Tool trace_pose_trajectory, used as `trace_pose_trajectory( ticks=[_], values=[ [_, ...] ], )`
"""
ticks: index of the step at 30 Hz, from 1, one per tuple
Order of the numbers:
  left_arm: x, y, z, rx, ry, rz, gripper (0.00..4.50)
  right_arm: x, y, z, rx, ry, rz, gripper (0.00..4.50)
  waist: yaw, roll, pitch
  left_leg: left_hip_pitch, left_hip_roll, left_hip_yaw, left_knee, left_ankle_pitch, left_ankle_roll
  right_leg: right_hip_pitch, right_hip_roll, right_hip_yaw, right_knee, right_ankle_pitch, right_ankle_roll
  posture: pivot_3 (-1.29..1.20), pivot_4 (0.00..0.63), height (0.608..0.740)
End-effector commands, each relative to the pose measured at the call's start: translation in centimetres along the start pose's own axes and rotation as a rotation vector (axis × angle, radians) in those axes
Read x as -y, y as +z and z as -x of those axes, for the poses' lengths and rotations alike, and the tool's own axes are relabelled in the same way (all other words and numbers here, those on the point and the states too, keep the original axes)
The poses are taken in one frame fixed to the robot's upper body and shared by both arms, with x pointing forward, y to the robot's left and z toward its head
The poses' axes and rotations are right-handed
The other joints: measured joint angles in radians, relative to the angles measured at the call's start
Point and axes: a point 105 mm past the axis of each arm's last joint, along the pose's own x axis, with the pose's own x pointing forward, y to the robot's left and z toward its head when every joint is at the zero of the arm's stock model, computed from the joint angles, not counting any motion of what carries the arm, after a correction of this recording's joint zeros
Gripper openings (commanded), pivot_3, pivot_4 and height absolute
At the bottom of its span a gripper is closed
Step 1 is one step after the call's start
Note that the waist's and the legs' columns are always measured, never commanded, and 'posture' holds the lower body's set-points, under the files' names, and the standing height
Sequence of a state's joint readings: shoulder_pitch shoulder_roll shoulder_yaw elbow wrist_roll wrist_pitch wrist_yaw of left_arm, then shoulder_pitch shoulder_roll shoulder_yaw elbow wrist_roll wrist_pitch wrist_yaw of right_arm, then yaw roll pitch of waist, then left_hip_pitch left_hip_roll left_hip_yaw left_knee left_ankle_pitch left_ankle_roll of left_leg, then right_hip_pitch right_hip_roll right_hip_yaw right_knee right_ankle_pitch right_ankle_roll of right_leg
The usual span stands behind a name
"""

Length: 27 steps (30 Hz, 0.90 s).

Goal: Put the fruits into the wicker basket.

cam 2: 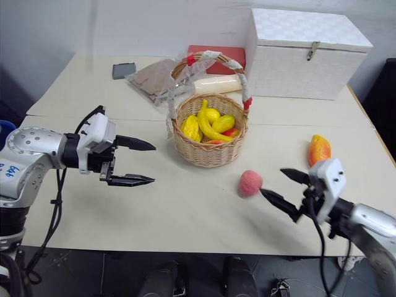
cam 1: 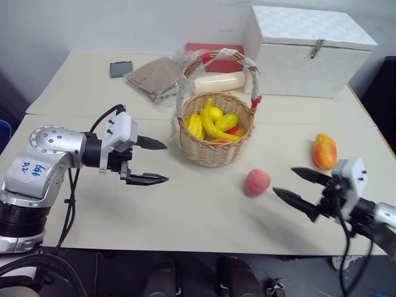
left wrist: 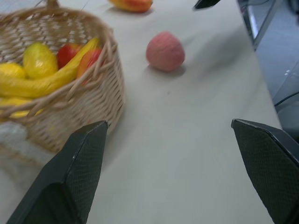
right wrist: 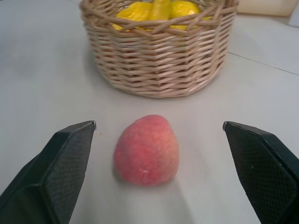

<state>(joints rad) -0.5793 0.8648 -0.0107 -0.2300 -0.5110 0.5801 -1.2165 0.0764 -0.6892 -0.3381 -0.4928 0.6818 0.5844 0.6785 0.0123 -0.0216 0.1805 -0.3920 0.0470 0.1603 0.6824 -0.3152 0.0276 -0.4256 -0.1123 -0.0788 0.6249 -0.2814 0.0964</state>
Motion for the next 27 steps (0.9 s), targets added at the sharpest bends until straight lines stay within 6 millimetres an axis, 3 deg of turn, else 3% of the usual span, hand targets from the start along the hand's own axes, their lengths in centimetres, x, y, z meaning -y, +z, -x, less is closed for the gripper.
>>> trace_pose_trajectory(
  ticks=[1, 9, 13, 14, 18, 20, 22, 25, 27],
  values=[
    [0.1, 1.9, -0.2, 0.043, -0.026, -0.063, 4.43, 0.1, -0.4, -1.6, 0.025, -0.004, 0.011, 4.5, -0.003, 0.0, 0.0, 0.0, 0.0, 0.0, 0.0, 0.0, -0.001, 0.0, 0.001, 0.0, 0.001, 0.0, 0.0, 0.0, 0.15, 0.74],
    [-0.9, 2.3, -0.8, 0.038, -0.017, -0.092, 4.43, -1.9, -3.0, -3.4, -0.047, 0.129, -0.089, 4.5, -0.013, 0.0, 0.0, 0.0, 0.0, 0.001, 0.0, 0.001, 0.0, -0.001, 0.002, 0.001, 0.001, -0.001, 0.0, 0.0, 0.15, 0.74],
    [-0.7, 2.6, -0.6, 0.055, -0.009, -0.072, 4.43, -1.3, -4.2, -4.6, -0.056, 0.08, -0.103, 4.5, -0.015, 0.0, 0.0, 0.0, 0.001, 0.001, 0.0, 0.001, 0.0, -0.001, 0.002, 0.001, 0.001, 0.0, 0.0, 0.0, 0.15, 0.74],
    [-0.7, 2.8, -0.5, 0.065, -0.004, -0.065, 4.48, -1.1, -4.1, -5.0, -0.041, 0.065, -0.113, 4.32, -0.016, 0.0, 0.0, 0.0, 0.0, 0.001, 0.0, 0.001, 0.0, -0.001, 0.002, 0.001, 0.001, -0.001, 0.0, 0.0, 0.15, 0.74],
    [-0.9, 2.9, -0.9, 0.077, 0.016, -0.061, 4.5, -1.3, -2.7, -5.5, 0.032, 0.077, -0.124, 3.18, -0.016, 0.0, 0.0, 0.0, 0.001, 0.002, 0.0, 0.001, -0.001, -0.002, 0.002, 0.002, 0.002, -0.001, 0.0, 0.0, 0.15, 0.74],
    [-1.0, 3.1, -0.9, 0.084, 0.028, -0.061, 4.5, -2.4, -1.7, -5.5, 0.044, 0.135, -0.092, 2.62, -0.016, 0.0, 0.0, 0.0, 0.001, 0.002, 0.0, 0.001, -0.001, -0.002, 0.002, 0.002, 0.002, -0.001, 0.0, 0.0, 0.15, 0.74],
    [-1.1, 3.3, -0.8, 0.099, 0.038, -0.052, 4.5, -3.1, -0.8, -5.4, 0.06, 0.179, -0.078, 2.46, -0.014, 0.0, 0.0, 0.0, 0.001, 0.002, 0.0, 0.001, -0.001, -0.002, 0.002, 0.002, 0.002, -0.001, 0.0, 0.0, 0.15, 0.74],
    [-2.0, 3.5, 0.9, 0.12, 0.121, -0.017, 4.5, -5.3, 5.8, -5.9, 0.256, 0.321, -0.088, 2.45, -0.019, 0.001, 0.001, 0.0, 0.001, 0.002, 0.0, 0.001, 0.0, -0.002, 0.001, 0.002, 0.002, 0.0, 0.001, 0.0, 0.15, 0.74],
    [-2.3, 3.4, 1.5, 0.114, 0.15, -0.013, 4.5, -5.6, 8.6, -6.7, 0.337, 0.342, -0.099, 2.45, -0.035, 0.001, 0.001, 0.001, 0.002, 0.003, 0.0, 0.001, -0.001, -0.002, 0.002, 0.004, 0.003, 0.0, 0.001, 0.0, 0.15, 0.74]
  ],
)
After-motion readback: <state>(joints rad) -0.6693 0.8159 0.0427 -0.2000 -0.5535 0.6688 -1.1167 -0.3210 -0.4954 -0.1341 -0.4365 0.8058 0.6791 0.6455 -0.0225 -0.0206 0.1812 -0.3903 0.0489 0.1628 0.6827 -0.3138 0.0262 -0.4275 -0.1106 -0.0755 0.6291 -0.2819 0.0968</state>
